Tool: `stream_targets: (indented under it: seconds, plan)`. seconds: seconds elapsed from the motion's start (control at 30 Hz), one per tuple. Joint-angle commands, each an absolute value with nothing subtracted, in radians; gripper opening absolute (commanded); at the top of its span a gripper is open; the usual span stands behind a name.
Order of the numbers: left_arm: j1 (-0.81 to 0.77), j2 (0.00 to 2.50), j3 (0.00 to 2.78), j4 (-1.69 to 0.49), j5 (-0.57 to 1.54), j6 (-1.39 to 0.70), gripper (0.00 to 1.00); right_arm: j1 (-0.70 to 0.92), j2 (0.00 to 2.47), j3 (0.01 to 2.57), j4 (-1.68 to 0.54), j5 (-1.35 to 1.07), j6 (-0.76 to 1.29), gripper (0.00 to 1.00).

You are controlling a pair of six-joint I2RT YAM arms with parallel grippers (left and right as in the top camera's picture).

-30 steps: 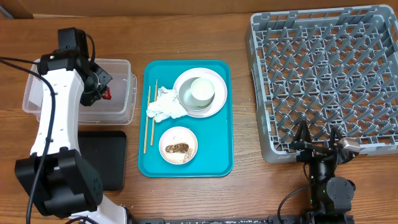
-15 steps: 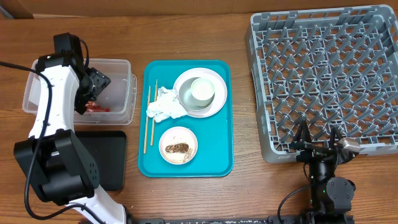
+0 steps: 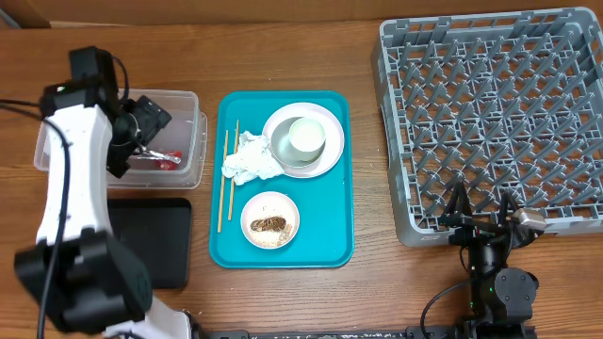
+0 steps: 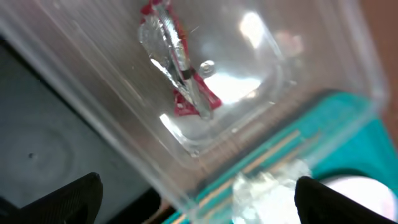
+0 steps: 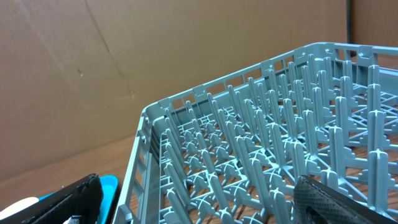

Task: Sort waste into correct bins and load items into the dishwasher
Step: 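Carry the wrapper to the clear bin and open the left gripper, then move the left gripper back to the white tissue on the tray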

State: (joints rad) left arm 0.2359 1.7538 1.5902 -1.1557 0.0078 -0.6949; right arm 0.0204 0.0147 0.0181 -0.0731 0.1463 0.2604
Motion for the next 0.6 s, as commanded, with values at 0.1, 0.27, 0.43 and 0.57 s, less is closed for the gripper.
stream_targets:
  seconds: [0.1, 0.27, 0.43, 0.57]
  plan:
    - [0.173, 1.597, 1.625, -1.263, 0.027, -0.612, 0.98, 0.017, 0.003, 0.008, -0.068, 0.157, 0.254, 1.0]
    - [0.078, 1.6, 1.612, -1.34, 0.029, -0.571, 0.93, 0.017, 0.003, 0.008, -0.068, 0.156, 0.254, 1.0]
    - [-0.07, 1.612, 1.573, -1.325, 0.048, -0.538, 0.66, 0.017, 0.003, 0.008, -0.068, 0.156, 0.254, 1.0]
    - [-0.182, 1.65, 1.566, -1.281, 0.045, -0.552, 0.52, 0.017, 0.003, 0.008, -0.068, 0.156, 0.254, 1.0]
